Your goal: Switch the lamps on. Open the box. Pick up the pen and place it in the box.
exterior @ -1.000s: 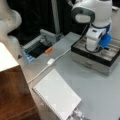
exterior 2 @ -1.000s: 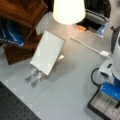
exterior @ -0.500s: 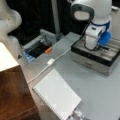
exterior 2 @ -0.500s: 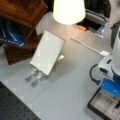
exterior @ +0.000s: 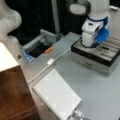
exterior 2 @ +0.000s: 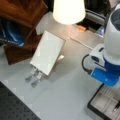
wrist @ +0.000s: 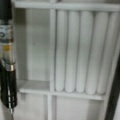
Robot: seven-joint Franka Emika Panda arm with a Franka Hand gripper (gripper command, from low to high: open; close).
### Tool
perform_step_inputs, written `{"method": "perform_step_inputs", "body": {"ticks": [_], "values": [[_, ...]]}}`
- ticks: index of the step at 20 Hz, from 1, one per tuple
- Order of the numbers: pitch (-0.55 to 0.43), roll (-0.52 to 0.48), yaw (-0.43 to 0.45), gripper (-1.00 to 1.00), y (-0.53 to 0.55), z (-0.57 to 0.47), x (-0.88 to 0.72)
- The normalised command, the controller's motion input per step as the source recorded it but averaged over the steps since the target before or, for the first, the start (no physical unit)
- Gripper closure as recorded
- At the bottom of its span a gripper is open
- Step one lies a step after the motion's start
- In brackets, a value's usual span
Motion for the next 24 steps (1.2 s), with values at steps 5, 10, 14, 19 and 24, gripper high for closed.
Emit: {"method": "perform_step_inputs", "body": {"ticks": [5,10,14,19,24], "values": [[0.022,-0.165,0.081,-1.00,-0.41,0.11,-0.01],[0.014,-0.131,0.170,-1.00,-0.70,0.07,-0.18],[-0.024,-0.098,0.112,-1.00,-0.66,-0.02,-0.24],[-0.066,-0.077,0.087,-1.00,-0.34,-0.10,-0.26],[-0.100,-0.083,0.074,-1.00,-0.04,-0.07,-0.29]]}}
